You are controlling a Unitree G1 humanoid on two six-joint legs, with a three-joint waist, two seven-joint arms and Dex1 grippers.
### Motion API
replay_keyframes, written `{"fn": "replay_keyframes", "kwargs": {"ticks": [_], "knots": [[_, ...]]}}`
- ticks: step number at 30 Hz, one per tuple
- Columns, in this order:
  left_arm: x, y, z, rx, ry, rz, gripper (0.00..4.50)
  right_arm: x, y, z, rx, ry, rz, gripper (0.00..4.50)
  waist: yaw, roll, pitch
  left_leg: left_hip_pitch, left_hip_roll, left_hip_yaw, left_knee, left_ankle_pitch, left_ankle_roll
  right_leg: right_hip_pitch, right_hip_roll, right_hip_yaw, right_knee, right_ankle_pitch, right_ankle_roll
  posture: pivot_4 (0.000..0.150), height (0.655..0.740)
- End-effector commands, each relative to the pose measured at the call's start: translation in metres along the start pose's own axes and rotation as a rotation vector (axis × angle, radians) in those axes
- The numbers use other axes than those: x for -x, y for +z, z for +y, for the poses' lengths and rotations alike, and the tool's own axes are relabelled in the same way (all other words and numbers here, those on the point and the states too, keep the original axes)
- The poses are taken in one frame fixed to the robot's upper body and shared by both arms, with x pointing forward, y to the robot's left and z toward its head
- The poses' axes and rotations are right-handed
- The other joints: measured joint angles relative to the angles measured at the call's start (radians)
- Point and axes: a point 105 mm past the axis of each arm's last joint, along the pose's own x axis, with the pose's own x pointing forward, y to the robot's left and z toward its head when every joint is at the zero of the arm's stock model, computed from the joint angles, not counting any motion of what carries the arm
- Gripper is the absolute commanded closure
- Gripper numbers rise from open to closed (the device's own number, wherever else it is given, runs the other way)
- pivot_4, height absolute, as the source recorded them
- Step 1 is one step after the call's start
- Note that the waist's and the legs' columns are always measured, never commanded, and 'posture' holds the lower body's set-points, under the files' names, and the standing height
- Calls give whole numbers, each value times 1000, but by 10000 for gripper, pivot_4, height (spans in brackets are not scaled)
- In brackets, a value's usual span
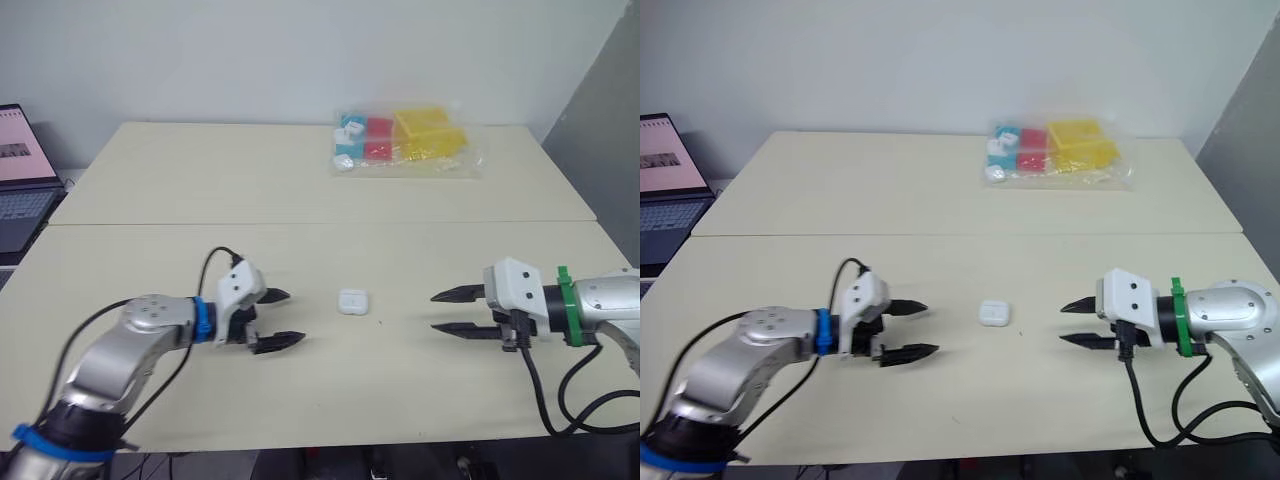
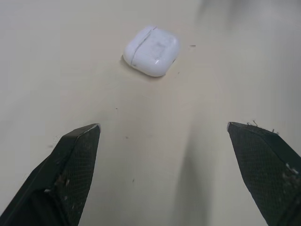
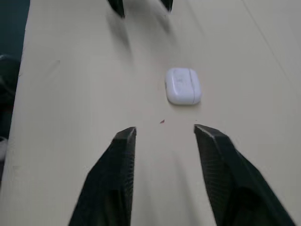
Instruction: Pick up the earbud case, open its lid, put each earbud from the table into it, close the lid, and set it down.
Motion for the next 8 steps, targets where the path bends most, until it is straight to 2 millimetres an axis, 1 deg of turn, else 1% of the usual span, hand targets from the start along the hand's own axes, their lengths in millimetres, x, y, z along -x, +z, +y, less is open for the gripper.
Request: {"fn": "replay_keyframes", "kwargs": {"ticks": [1,3,4,6,8], "knots": [[14,6,3,-123,73,36,0,21,-2,-5,32,-8,37,11545,6,0,0,0,-1,0,0,0,0,0,0,0,0,0,0,1500,7400],[18,8,3,-147,93,11,0,28,-6,-15,79,-66,58,4329,10,0,0,1,-1,1,0,0,0,1,0,-1,0,0,0,1500,7400],[21,9,4,-152,113,7,0,32,-11,-19,96,-86,74,726,11,0,0,1,-1,1,1,0,0,1,0,-1,0,-2,-4,1500,7400],[26,8,7,-153,149,5,0,35,-17,-22,96,-108,76,283,15,0,0,1,-1,1,1,0,0,1,0,-1,0,-3,-5,1500,7400],[30,7,9,-152,170,0,0,35,-18,-23,85,-121,56,283,15,0,0,1,-1,2,1,0,0,1,0,0,1,-3,-5,1500,7400]]}}
